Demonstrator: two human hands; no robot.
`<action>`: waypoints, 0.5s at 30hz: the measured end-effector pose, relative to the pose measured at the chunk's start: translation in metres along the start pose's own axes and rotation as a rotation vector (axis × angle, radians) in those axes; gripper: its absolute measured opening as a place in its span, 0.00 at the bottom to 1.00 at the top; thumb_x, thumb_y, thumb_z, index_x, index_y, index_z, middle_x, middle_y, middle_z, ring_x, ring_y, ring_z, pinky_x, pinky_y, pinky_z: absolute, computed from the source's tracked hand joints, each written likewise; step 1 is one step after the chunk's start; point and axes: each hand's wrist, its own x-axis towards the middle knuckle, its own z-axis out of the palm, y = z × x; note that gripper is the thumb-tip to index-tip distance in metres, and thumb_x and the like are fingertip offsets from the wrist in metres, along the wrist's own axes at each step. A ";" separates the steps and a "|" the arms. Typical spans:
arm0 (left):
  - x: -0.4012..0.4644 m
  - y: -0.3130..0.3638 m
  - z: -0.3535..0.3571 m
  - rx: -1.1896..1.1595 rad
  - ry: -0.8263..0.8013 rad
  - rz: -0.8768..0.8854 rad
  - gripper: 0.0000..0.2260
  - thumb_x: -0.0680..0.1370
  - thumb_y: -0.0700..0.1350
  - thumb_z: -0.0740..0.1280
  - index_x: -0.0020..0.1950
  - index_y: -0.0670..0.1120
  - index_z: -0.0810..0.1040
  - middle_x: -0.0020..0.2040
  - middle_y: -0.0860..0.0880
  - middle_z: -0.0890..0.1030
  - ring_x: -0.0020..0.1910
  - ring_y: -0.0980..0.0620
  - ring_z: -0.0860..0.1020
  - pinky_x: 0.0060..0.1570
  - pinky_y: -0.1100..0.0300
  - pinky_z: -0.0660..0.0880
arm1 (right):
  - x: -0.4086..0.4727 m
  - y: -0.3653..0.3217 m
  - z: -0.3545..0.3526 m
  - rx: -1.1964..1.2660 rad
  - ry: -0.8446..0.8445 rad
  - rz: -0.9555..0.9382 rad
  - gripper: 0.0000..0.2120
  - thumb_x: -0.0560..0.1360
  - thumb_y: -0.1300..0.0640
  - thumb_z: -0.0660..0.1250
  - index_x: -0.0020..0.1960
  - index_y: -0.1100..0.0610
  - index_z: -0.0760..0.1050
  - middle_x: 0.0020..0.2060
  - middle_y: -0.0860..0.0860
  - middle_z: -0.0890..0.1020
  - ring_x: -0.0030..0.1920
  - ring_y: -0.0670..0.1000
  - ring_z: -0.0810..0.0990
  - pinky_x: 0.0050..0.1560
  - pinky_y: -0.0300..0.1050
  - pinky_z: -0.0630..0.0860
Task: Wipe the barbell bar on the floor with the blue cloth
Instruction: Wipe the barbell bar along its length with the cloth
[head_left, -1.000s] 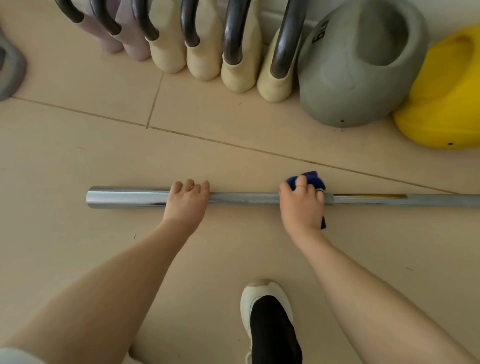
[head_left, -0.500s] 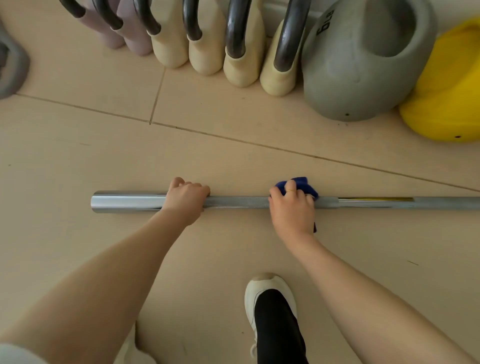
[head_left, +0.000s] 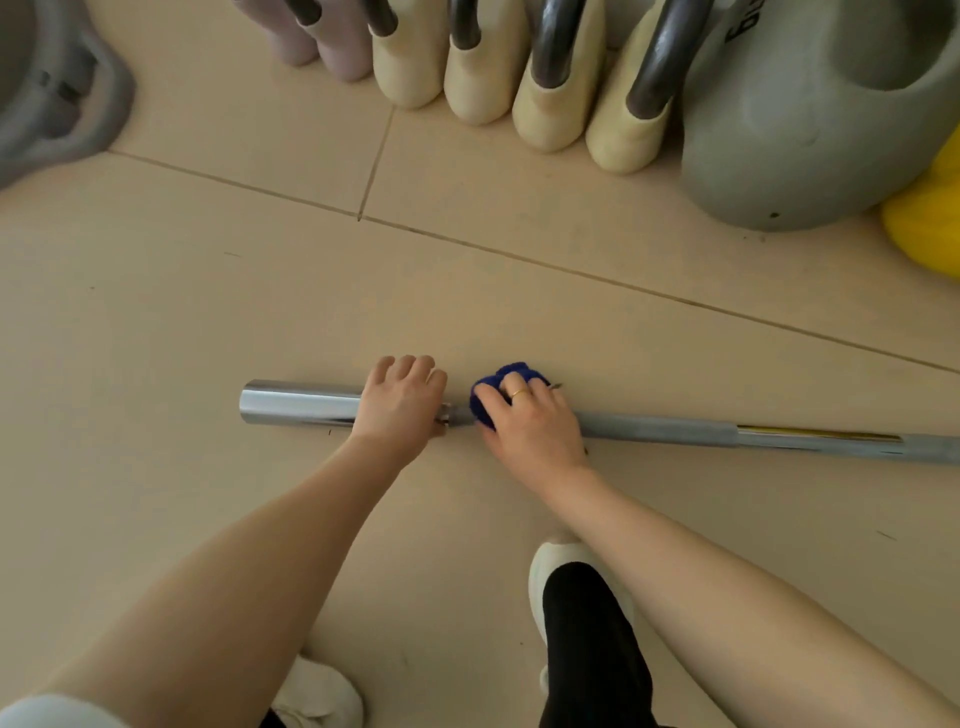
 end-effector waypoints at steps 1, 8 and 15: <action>-0.001 -0.004 0.000 -0.027 -0.028 -0.005 0.22 0.70 0.53 0.72 0.60 0.44 0.74 0.61 0.47 0.74 0.61 0.46 0.72 0.64 0.54 0.63 | -0.003 0.012 -0.001 -0.008 -0.002 0.045 0.12 0.64 0.49 0.72 0.45 0.52 0.79 0.38 0.54 0.79 0.36 0.57 0.78 0.35 0.47 0.73; 0.011 -0.017 -0.009 -0.096 -0.164 0.013 0.22 0.73 0.55 0.67 0.62 0.46 0.71 0.59 0.48 0.76 0.62 0.47 0.70 0.63 0.57 0.63 | 0.002 -0.005 0.008 0.072 -0.087 0.211 0.13 0.62 0.59 0.75 0.44 0.59 0.76 0.43 0.60 0.80 0.36 0.62 0.79 0.33 0.51 0.76; 0.016 -0.019 -0.012 -0.130 -0.206 0.043 0.24 0.73 0.55 0.68 0.64 0.45 0.69 0.59 0.46 0.75 0.61 0.46 0.70 0.59 0.56 0.66 | 0.019 -0.020 0.016 0.018 -0.075 0.028 0.09 0.58 0.62 0.75 0.36 0.57 0.78 0.36 0.55 0.81 0.32 0.59 0.77 0.29 0.45 0.74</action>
